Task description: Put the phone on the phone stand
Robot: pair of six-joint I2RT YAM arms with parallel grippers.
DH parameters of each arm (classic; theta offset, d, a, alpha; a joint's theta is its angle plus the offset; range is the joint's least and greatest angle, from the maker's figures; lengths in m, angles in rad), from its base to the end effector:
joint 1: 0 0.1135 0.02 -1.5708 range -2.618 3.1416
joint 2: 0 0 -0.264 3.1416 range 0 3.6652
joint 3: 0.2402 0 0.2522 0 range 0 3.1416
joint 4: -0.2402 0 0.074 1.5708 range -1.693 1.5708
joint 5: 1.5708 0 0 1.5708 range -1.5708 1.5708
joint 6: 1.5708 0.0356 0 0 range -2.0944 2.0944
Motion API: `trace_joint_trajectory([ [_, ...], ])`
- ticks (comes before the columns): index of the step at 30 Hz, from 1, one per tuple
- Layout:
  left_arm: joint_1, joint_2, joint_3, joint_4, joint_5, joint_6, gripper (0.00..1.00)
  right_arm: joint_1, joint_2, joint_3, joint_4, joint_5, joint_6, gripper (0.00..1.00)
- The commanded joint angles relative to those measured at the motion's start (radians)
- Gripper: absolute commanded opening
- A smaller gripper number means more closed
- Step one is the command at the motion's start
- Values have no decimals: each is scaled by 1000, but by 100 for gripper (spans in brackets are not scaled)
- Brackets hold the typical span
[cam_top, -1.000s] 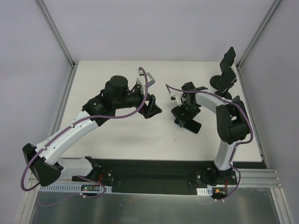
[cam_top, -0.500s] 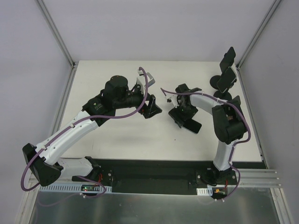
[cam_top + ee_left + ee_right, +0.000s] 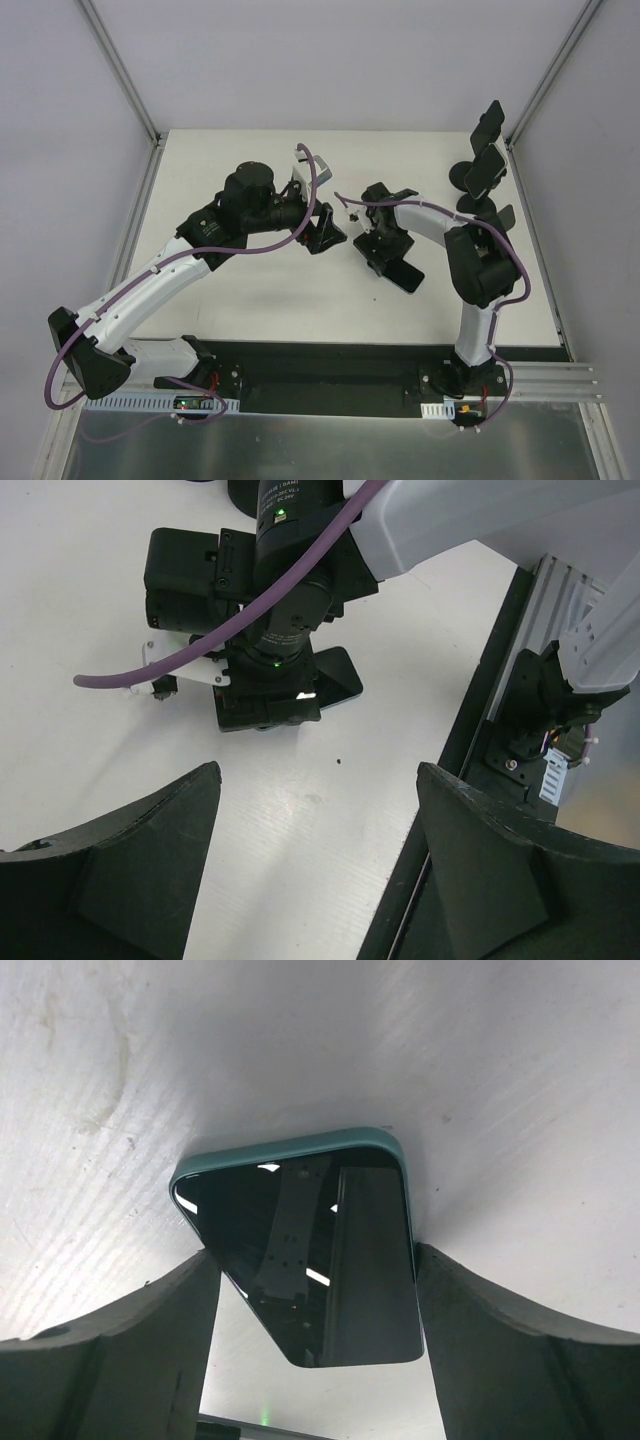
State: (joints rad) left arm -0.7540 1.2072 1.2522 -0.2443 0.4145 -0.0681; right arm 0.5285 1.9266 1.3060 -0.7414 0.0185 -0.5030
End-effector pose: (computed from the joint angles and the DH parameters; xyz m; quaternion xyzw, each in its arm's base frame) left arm 0.1889 -0.1971 0.4101 0.3774 0.6695 -0.3936 0.5044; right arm 0.3189 0.1854 0.1601 -0.4896 0.8656 -0.0079 0.1043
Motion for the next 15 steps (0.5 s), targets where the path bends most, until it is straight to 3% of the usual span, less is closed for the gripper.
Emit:
trace_joint_trajectory([
  [1, -8, -3, 6, 36, 12, -22, 78, 16, 20, -27, 72, 40, 128, 43],
  [2, -7, -3, 4, 36, 9, -27, 78, 19, 9, -36, 83, 50, 153, 37],
  [10, -7, 17, -2, 36, -48, -42, 79, 33, -155, -180, 267, 60, 424, 18],
  [15, -1, 35, -7, 36, -77, -61, 79, 33, -239, -263, 365, 51, 507, 7],
])
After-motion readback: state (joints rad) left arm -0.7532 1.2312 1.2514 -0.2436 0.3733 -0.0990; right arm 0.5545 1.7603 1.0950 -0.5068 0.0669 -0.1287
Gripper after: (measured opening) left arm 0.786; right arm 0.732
